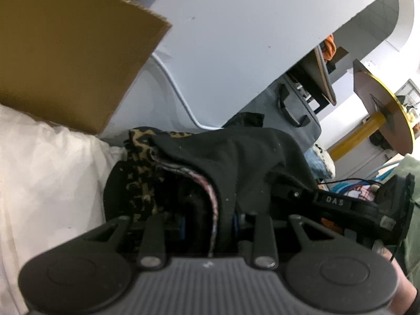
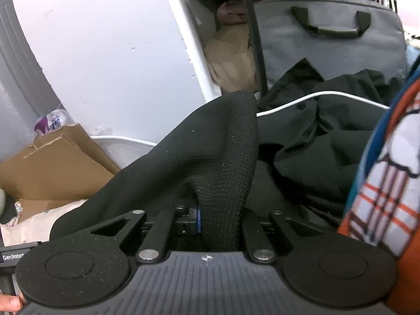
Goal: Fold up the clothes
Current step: 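Lower the shorts onto the black clothes pile and open both grippers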
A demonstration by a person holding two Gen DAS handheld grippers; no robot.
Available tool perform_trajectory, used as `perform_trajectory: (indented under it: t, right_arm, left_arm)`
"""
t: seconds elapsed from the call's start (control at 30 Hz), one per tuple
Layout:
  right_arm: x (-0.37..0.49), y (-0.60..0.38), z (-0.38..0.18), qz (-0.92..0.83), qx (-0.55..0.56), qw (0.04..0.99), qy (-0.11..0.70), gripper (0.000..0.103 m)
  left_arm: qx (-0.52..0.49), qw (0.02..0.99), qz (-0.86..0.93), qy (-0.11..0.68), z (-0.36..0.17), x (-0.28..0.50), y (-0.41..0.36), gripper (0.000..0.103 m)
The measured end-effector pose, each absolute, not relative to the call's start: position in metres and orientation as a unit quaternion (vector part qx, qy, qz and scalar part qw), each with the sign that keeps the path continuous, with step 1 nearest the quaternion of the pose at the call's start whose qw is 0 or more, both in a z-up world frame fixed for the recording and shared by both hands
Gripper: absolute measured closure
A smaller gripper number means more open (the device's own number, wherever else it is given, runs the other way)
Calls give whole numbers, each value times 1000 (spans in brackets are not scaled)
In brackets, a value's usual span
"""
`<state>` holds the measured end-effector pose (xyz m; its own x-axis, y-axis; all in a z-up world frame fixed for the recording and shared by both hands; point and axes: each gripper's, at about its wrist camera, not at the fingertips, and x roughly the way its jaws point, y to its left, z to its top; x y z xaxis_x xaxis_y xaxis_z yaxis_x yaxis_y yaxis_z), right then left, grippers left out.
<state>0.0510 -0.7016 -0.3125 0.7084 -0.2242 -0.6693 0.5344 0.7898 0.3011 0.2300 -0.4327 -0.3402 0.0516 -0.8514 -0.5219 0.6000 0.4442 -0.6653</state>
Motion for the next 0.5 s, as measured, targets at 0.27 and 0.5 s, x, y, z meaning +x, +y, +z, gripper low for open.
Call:
perform_trajectory:
  t: [0.27, 0.5]
  right_arm:
    - [69, -709, -327, -207, 238, 893, 322, 93]
    - [81, -710, -341, -298, 246, 870, 305, 85]
  left_arm:
    - [-147, 709, -499, 476, -348, 239, -431, 71]
    - [-183, 704, -481, 489, -366, 245, -433, 71]
